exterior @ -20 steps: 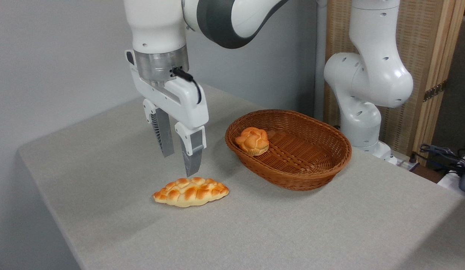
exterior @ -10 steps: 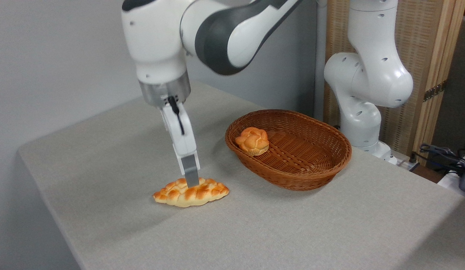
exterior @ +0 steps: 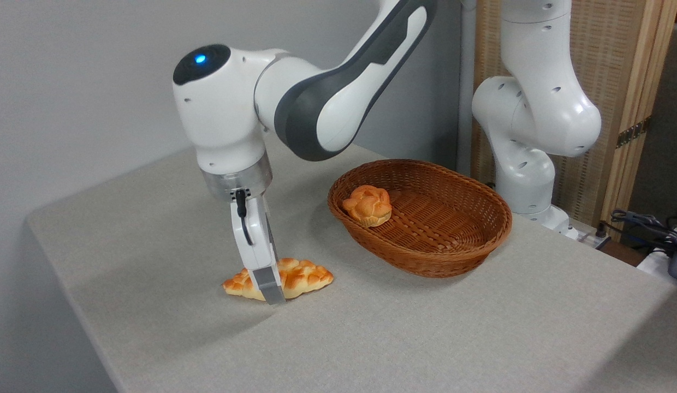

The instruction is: Put bread into the basket

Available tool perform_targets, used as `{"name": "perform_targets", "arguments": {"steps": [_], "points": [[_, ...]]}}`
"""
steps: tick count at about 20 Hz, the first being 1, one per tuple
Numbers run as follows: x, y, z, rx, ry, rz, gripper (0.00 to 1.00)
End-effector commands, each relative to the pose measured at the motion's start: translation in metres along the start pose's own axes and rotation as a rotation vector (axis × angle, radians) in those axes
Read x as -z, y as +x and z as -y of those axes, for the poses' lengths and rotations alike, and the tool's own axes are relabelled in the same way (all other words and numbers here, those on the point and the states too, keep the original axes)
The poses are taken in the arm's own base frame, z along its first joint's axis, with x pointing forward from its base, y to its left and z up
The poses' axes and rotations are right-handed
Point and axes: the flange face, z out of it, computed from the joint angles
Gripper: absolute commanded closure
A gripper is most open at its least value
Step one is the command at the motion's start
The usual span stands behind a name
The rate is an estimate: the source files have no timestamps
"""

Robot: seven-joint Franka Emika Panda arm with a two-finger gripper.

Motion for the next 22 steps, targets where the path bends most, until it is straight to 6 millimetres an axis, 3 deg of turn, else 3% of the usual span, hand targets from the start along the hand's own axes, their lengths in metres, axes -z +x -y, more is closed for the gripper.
{"name": "perform_targets", "arguments": {"steps": [1, 9, 12, 13, 15, 19, 22], "points": [[-0.004, 0.011, -0.005, -0.031, -0.008, -0.015, 0.0], [-0.01, 0.018, -0.01, -0.039, -0.033, -0.006, 0.01], [-0.011, 0.019, -0.012, -0.041, -0.044, -0.001, 0.24], [-0.012, 0.023, -0.015, -0.046, -0.051, 0.002, 0.45], [-0.014, 0.033, -0.021, -0.067, -0.06, 0.005, 0.61], [-0.015, 0.033, -0.023, -0.072, -0.078, 0.012, 0.73], [-0.015, 0.033, -0.023, -0.07, -0.078, 0.012, 0.74]]}}
